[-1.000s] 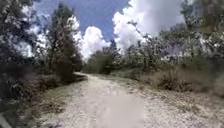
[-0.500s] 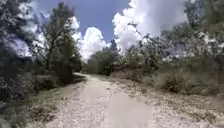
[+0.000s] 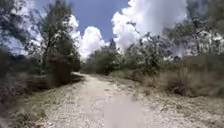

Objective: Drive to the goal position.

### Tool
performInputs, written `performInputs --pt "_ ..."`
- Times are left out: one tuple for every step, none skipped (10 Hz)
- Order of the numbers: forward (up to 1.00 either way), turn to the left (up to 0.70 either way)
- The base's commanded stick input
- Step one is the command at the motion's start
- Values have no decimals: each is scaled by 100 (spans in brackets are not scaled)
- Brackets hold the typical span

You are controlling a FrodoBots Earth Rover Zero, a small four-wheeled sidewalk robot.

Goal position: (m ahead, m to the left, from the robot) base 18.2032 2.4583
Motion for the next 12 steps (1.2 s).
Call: performInputs --pt "50 0" --pt "50 0" --pt "50 0" --pt "50 0" --pt "50 10" --pt "50 46" --pt "50 50" --pt "50 50" --pt "50 37" --pt "50 0" --pt "50 0" --pt "50 0"
